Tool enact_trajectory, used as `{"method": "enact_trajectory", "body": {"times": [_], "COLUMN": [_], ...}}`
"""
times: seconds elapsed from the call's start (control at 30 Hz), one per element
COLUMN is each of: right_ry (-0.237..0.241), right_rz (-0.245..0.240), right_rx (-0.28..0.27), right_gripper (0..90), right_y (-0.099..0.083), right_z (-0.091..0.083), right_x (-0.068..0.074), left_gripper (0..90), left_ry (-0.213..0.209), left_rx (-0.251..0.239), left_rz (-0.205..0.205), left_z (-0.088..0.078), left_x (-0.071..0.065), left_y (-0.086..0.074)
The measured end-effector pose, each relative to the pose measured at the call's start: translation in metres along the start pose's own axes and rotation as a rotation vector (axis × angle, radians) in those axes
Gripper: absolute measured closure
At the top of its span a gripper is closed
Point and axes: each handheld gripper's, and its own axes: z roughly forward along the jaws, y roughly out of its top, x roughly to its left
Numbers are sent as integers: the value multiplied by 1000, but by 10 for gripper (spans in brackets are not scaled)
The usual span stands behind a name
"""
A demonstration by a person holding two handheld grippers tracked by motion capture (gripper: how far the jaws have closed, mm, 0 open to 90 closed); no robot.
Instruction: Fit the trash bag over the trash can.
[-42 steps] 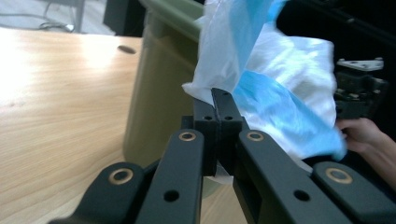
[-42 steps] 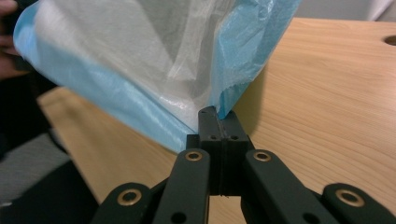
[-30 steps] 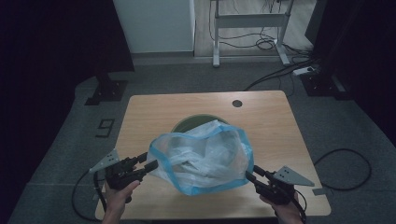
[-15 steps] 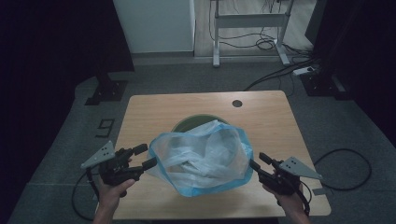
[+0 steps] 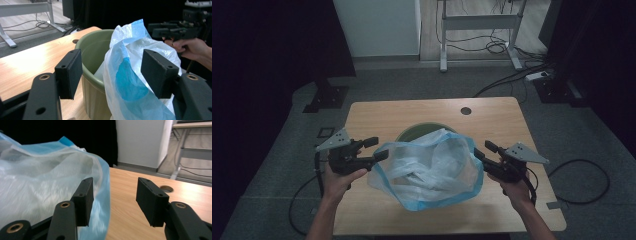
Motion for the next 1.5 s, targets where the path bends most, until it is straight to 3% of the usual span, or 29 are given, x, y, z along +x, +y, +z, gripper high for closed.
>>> {"method": "enact_trajectory", "body": {"times": [0.13,0.23,0.33,0.47,0.63,0.8,0.97,1.03,1.27,1.5], "right_ry": [23,22,28,38,12,7,0,-5,-30,-60], "right_rz": [-8,-15,-8,-12,-15,-4,3,-1,50,79], "right_rx": [8,15,20,39,56,37,18,15,24,34], "right_gripper": [467,468,518,632,830,890,890,890,889,884], "right_y": [6,10,13,15,16,14,21,24,25,21], "right_z": [14,22,27,34,40,42,47,50,73,87], "right_x": [1,3,4,6,4,2,0,-1,-11,-14], "left_gripper": [313,316,373,564,791,893,899,899,899,898], "left_ry": [-18,-30,-6,-2,1,32,59,68,79,85], "left_rx": [30,24,10,-60,-109,-147,-184,-182,-170,-182], "left_rz": [16,11,14,-5,-48,-68,-84,-84,-141,-171], "left_z": [5,6,8,6,8,13,16,18,34,40], "left_x": [0,1,1,5,11,14,20,24,47,55], "left_y": [0,-2,-4,-5,-11,-19,-15,-14,-17,-27]}}
